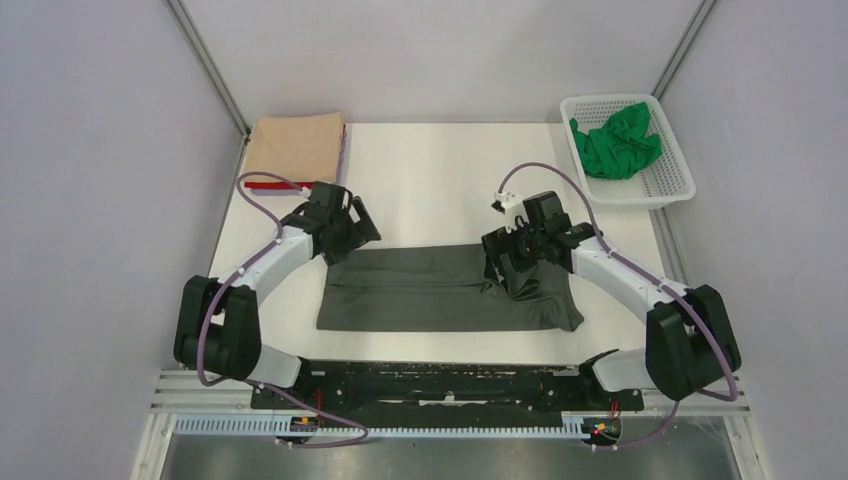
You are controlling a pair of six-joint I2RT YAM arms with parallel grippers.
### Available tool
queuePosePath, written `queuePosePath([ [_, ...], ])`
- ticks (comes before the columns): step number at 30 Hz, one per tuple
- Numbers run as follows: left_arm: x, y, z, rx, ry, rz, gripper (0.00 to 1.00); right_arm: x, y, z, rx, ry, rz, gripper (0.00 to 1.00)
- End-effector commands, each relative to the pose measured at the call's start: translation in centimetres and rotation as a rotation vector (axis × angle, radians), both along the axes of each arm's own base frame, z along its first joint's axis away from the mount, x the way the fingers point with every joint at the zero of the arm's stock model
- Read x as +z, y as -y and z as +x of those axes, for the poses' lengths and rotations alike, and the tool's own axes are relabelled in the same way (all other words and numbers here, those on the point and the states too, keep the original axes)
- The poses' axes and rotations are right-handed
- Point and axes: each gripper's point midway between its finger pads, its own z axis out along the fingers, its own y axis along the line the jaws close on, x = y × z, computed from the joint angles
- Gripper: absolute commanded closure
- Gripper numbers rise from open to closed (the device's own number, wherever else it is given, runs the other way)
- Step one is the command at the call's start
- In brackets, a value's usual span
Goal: Fold and stack the t-shirts
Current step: Fold the other side of the tshirt into a rectangle
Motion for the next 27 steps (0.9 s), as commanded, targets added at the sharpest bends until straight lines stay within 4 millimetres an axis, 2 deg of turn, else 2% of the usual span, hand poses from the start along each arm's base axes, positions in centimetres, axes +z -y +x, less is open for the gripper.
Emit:
queuePosePath([
  [1,-1.7,0.4,-0.5,-0.033,-0.034,-0.009,0.00,-1.4,-4.1,-4.4,0.234,-0.137,0.173,0.02],
  [4,-3.3,-0.4,-1.3,-0.018,-0.089,0.037,0.00,-3.5,-4.8,-7.5,0.349,-0.204,0.123,0.02],
  [6,-4.0,-1.6,-1.4,0.016,-0.106,0.094,0.00,-4.7,-4.5,-8.8,0.362,-0.255,0.072,0.02],
  [8,-4.3,-2.3,-1.5,0.035,-0.112,0.129,0.00,-5.0,-4.4,-9.8,0.367,-0.292,0.060,0.02],
  [11,-4.4,-2.8,-1.4,0.054,-0.108,0.154,0.00,-3.9,-3.8,-8.9,0.331,-0.232,0.023,0.02],
  [15,-4.4,-3.1,-1.3,0.069,-0.105,0.163,0.00,-1.0,-3.3,-5.5,0.219,-0.078,-0.014,0.02],
  [18,-4.6,-3.2,-1.3,0.075,-0.109,0.165,0.00,0.3,-1.3,-2.6,0.061,0.019,-0.090,0.02],
  [20,-4.8,-3.0,-1.3,0.073,-0.116,0.160,0.00,1.1,-0.1,-1.5,-0.017,0.043,-0.086,0.02],
  [23,-5.3,-2.8,-1.3,0.076,-0.126,0.150,0.00,1.1,0.8,-1.5,-0.076,0.001,-0.007,0.02],
  [27,-5.7,-2.8,-1.4,0.074,-0.139,0.148,0.00,-0.7,0.4,-3.7,-0.045,-0.108,0.061,0.02],
])
